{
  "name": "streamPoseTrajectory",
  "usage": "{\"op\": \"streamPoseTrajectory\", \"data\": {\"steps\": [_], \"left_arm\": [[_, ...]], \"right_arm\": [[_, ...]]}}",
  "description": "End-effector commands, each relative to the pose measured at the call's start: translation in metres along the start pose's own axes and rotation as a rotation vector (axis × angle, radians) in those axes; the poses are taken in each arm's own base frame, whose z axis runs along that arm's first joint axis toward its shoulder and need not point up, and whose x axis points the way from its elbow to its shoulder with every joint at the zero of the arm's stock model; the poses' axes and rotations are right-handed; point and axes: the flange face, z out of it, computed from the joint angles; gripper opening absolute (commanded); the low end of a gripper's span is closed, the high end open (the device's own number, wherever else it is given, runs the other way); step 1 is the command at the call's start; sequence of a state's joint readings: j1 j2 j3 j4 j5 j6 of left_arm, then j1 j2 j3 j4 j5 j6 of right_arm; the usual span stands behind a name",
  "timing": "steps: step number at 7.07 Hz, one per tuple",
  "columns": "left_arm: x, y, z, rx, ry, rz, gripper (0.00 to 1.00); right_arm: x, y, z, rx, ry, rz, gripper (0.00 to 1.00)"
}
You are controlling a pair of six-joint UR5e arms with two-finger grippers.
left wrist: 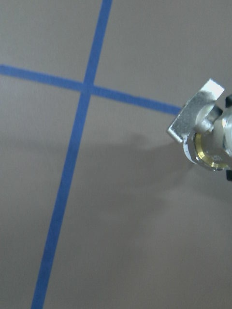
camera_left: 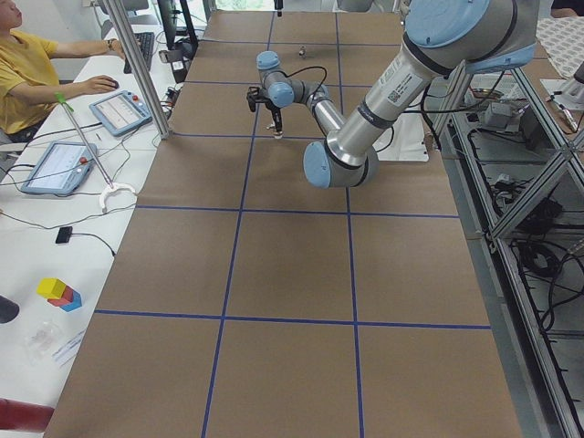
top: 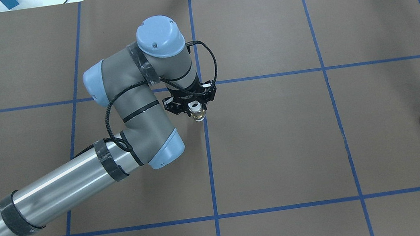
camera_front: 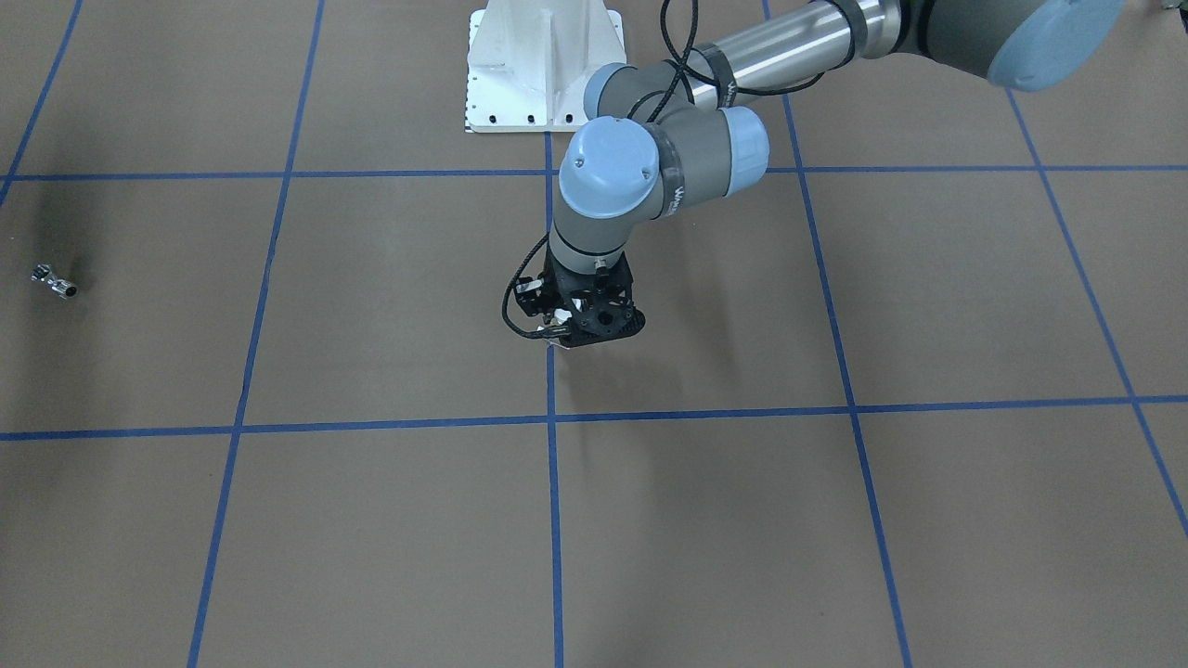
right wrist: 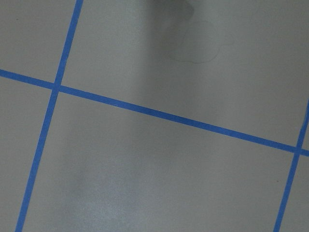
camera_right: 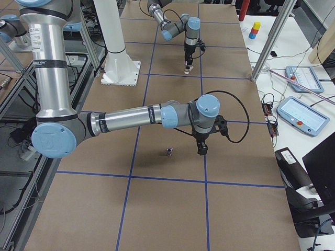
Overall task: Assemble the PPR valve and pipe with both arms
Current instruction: 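Lift the valve with the left gripper and carry it to table center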
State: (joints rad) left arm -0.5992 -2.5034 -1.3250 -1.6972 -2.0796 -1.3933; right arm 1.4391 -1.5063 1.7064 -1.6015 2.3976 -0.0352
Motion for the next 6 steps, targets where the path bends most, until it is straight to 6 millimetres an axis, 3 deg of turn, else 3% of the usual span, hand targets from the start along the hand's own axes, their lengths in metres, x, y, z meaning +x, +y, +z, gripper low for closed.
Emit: {"op": "streamPoseTrajectory", "data": {"steps": [1, 5, 6], "left_arm": [[0.0102, 0.011, 0.0091, -0.007, -0.006, 0.002, 0.06], [0.0105, 0.0152, 0.015, 0.018, -0.01, 0.023, 0.44], [0.0118, 0.0159, 0.0136, 0.019, -0.006, 0.025, 0.45]], "right_arm": [[0.0013, 0.0003, 0.0013, -0.003, 0.0, 0.003, 1.0], [0.0014, 0.0004, 0.0014, -0.004, 0.0, 0.004, 1.0], [0.0007, 0.0002, 0.0008, -0.002, 0.0, 0.003, 1.0]]}}
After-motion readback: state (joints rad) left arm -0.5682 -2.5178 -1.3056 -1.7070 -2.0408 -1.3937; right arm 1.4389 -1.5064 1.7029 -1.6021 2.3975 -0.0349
